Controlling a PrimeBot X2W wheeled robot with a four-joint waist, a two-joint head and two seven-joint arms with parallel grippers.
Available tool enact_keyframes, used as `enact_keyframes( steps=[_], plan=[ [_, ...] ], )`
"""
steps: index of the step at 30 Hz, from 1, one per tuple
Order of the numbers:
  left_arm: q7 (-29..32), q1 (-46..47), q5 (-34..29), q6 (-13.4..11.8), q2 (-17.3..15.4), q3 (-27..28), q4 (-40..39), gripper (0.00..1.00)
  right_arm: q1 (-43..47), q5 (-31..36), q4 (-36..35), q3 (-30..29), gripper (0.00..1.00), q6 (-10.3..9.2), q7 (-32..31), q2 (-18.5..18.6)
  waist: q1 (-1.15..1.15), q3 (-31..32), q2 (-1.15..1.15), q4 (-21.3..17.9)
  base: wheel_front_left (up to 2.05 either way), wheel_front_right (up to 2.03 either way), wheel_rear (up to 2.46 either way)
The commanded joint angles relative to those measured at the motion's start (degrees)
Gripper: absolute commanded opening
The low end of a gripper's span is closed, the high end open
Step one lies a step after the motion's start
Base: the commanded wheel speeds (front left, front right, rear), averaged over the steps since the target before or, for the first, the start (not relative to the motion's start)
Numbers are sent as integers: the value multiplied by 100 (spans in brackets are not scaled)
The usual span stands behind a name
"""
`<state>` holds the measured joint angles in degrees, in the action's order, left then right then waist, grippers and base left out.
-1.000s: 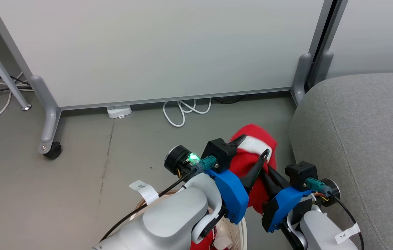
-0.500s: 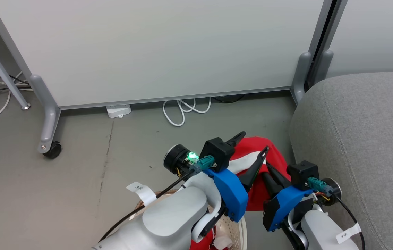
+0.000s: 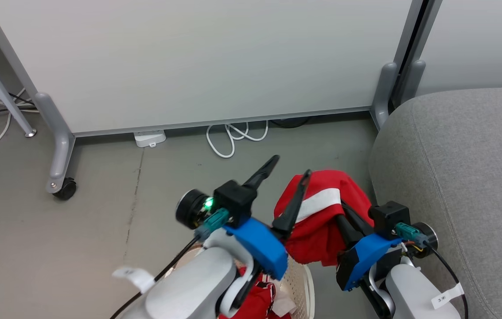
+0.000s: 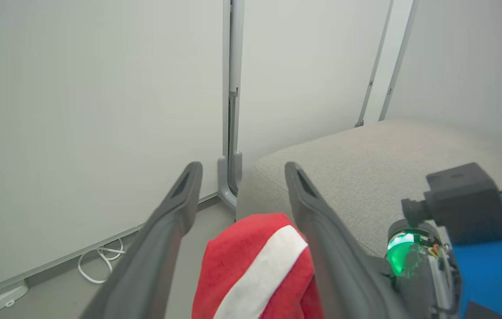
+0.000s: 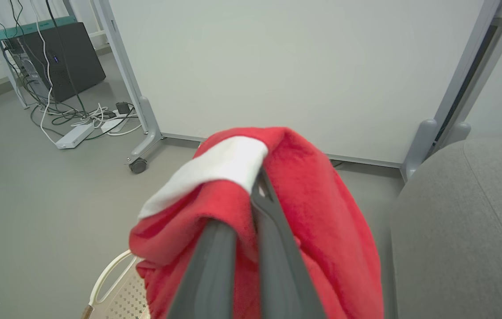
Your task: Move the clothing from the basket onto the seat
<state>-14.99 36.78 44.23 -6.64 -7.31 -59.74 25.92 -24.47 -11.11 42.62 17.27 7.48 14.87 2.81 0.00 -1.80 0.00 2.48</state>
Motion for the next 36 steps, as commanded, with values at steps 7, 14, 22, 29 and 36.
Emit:
enact_keyframes(
  steps=[7, 14, 22, 29, 36],
  plan=[
    [-27, -975, -781, 44, -259, 895, -610, 100, 27, 36, -92, -56, 0, 3, 30, 15, 0, 1, 0, -6, 0, 0, 0],
    [-28, -1529, -1235, 254, -220, 1566, -672, 100, 9, -55, -182, -37, 0, 3, 24, 15, 0, 31, 0, -53, 0, 0, 0],
    [-28, -2061, -1602, 416, -141, 2162, -505, 100, 74, -145, -236, 4, 0, 3, 16, 15, 0, 70, 0, -98, 0, 0, 0],
    [-29, -2395, -1839, 563, -16, 2635, -459, 100, 103, -162, -220, -12, 0, 3, 10, 15, 0, 75, 0, -102, 0, 0, 0],
    [-29, -2474, -2094, 723, 101, 2904, -381, 100, 100, -198, -228, 8, 0, 3, 12, 16, 0, 74, 0, -112, 0, 0, 0]
  ],
)
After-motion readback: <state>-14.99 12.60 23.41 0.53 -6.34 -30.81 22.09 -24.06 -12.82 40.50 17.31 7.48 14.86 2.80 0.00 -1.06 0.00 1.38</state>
